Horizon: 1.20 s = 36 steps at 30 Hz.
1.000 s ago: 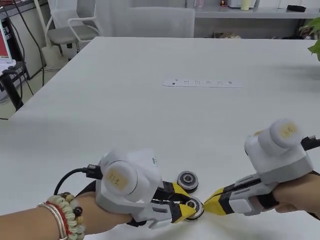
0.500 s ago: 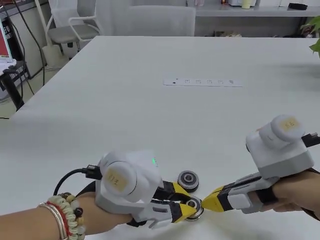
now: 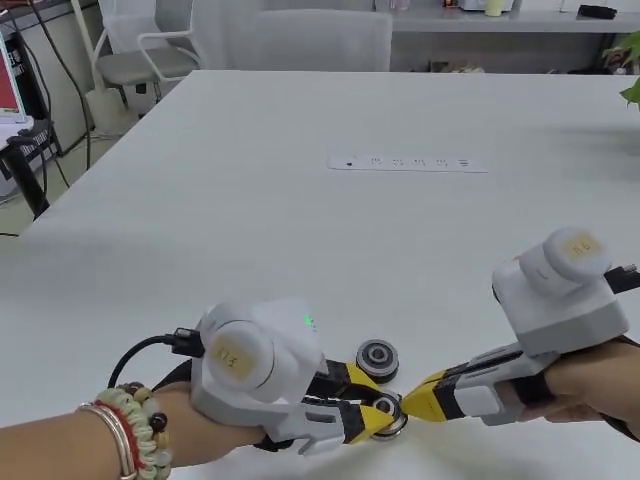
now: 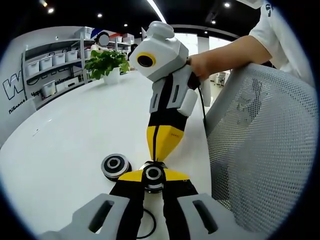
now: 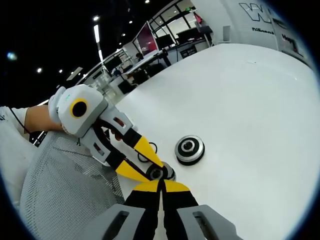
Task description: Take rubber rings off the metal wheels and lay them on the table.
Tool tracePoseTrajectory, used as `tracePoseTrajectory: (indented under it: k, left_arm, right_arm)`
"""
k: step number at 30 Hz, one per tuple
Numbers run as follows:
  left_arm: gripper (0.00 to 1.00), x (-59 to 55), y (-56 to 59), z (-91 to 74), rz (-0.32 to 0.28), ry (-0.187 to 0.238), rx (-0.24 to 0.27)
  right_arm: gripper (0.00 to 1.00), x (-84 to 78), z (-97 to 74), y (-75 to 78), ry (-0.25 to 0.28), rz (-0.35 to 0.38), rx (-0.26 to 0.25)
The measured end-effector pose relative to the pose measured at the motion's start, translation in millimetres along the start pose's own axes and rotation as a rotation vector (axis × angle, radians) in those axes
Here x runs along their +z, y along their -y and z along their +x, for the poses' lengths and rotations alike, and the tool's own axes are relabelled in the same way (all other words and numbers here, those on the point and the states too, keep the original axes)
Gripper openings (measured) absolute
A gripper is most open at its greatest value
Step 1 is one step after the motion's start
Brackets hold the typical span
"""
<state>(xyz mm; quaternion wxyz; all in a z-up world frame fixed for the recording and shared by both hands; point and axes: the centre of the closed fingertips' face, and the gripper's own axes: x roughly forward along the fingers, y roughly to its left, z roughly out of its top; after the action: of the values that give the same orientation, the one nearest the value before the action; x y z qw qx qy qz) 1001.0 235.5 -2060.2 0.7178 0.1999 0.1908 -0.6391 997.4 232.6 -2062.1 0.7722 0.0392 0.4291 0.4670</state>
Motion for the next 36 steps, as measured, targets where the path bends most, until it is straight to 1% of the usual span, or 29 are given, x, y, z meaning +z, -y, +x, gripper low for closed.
tracePoseTrajectory:
  k: [9, 24, 36]
  left_arm:
    - [0.08, -0.3, -0.3, 0.1, 0.001, 0.001, 0.002]
    - [0.08, -0.5, -0.2, -0.2, 0.007, 0.002, 0.002]
    - [0.08, -0.4, -0.3, -0.5, 0.010, 0.001, 0.001]
  right_arm:
    - [0.00, 1.3, 0.1, -1.4, 0.005, -0.008, 0.005]
    - [0.00, 2.9, 0.8, -8.8, 0.016, -0.009, 0.016]
    - [0.00, 4.0, 0.0, -7.4, 0.019, 0.001, 0.021]
